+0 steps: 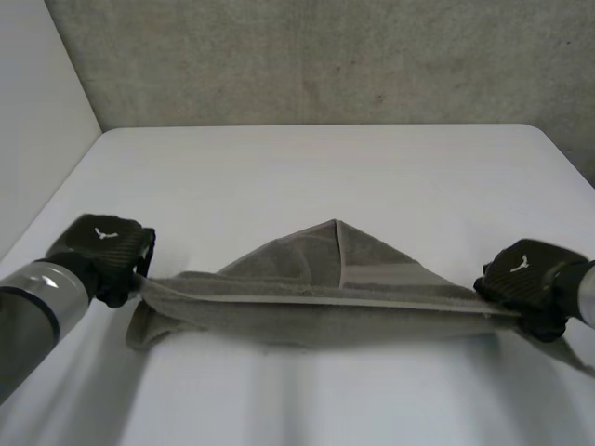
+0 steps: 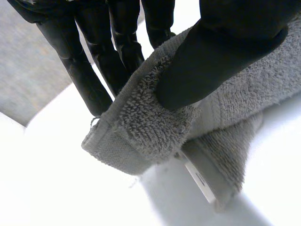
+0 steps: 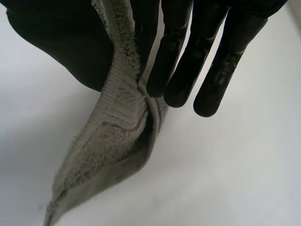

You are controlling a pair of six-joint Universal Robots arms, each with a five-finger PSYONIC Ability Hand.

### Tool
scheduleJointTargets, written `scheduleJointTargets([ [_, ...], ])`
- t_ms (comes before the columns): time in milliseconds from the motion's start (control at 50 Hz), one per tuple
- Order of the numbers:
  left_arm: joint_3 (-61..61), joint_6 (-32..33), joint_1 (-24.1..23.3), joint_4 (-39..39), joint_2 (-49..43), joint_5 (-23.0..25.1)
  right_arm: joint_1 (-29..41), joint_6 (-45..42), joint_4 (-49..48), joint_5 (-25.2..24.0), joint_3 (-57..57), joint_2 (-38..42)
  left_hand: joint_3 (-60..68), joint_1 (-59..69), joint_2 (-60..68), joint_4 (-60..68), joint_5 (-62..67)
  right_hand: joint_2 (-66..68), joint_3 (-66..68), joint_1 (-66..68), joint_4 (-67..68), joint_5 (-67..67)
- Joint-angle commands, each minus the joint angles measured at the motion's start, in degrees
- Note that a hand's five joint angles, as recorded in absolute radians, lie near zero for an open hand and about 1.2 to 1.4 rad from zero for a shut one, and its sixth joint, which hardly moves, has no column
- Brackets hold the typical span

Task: Fold the towel.

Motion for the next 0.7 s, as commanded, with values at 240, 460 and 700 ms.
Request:
scheduleJointTargets([
  [240, 51.3, 0.3, -1.7, 7.5, -20.5, -3.8, 13.1, 3.3, -25.4, 14.3, -43.7, 16.4, 10.3, 11.4, 10.2, 10.2, 10.5, 12.6, 12.2, 24.2, 11.7, 14.0],
  [460, 65.4, -6.8, -2.5, 24.4, -22.1, -8.2, 15.2, 5.9, -47.1, 14.3, -39.9, 11.3, 10.3, 11.4, 10.2, 10.2, 10.5, 12.6, 12.2, 24.2, 11.7, 14.0],
  [700, 34.9, -9.4, -2.2, 25.6, -18.7, -6.3, 14.4, 6.8, -39.6, 11.5, -24.7, 11.3, 10.3, 11.4, 10.2, 10.2, 10.5, 12.6, 12.2, 24.2, 11.7, 14.0],
])
